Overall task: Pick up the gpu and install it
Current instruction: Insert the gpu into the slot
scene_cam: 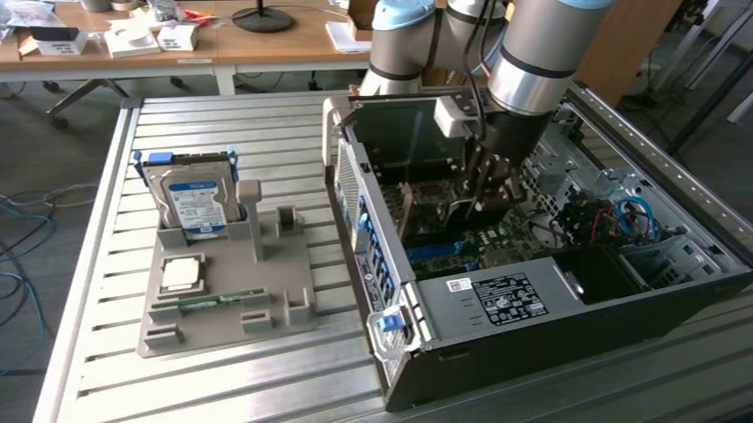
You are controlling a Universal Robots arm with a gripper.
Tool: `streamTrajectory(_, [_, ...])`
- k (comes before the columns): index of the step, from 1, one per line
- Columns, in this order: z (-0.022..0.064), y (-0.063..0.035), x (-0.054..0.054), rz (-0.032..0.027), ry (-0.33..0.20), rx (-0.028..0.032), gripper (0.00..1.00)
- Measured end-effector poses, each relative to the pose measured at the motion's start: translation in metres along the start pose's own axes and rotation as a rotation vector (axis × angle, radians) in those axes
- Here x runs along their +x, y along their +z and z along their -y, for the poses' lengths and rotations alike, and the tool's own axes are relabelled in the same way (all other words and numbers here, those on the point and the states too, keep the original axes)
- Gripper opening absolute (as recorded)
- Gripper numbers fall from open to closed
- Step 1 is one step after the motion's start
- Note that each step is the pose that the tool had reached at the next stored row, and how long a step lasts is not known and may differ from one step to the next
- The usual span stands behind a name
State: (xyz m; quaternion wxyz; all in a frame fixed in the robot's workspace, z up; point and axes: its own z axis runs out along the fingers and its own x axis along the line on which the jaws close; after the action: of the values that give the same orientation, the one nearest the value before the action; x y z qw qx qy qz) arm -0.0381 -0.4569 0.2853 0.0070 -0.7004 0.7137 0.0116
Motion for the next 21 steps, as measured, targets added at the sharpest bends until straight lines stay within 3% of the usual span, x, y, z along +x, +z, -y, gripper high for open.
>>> streamTrajectory(21, [-0.0025, 0.0037, 0.0001, 0.0000, 0.000, 0.0008, 0.26])
